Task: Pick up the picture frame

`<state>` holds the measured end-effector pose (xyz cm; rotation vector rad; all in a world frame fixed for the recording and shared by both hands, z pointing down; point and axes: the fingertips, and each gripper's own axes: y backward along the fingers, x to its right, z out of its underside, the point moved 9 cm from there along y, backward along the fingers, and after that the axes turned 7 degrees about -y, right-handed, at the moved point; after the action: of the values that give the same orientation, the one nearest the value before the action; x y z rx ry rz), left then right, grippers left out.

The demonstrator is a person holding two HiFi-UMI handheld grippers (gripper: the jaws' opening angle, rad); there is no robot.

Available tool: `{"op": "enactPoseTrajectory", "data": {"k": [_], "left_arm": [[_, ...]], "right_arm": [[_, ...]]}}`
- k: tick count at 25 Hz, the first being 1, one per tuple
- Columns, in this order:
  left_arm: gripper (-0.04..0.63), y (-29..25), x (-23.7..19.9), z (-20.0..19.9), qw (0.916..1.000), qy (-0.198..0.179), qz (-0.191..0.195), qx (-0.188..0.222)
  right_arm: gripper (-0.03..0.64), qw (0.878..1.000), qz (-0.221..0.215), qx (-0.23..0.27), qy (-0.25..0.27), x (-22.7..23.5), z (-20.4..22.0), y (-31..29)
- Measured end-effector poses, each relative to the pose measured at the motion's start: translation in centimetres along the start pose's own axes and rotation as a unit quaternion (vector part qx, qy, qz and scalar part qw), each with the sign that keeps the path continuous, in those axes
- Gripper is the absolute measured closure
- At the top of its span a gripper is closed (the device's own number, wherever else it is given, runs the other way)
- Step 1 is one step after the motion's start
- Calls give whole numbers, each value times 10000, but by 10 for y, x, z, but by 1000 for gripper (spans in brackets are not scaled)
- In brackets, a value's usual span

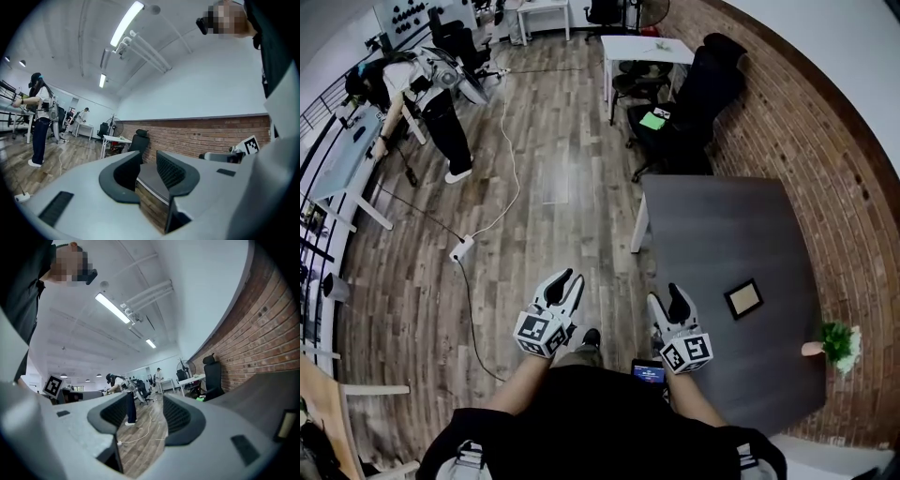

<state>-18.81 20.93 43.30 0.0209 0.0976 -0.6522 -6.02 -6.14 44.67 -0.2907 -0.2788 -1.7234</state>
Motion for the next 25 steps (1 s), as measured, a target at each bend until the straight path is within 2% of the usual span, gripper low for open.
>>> {"op": "enactPoseTrajectory", "data": {"k": [9, 16, 20, 25], "left_arm": [[503, -78, -74, -9, 9993, -3, 374, -57], [503, -124, -108, -9, 9971, 49, 763, -51], [503, -150, -116, -4, 9944, 112, 1045, -107], [502, -192, -100, 7, 9861, 126, 1639, -254]], "right_arm": [[379, 9994, 322, 129, 59, 17, -16, -86], [379, 9969, 763, 199, 0, 31, -15, -115], [379, 9940, 1050, 290, 88, 36, -19, -118], [379, 9865, 1554, 521, 17, 59, -22, -100]]}}
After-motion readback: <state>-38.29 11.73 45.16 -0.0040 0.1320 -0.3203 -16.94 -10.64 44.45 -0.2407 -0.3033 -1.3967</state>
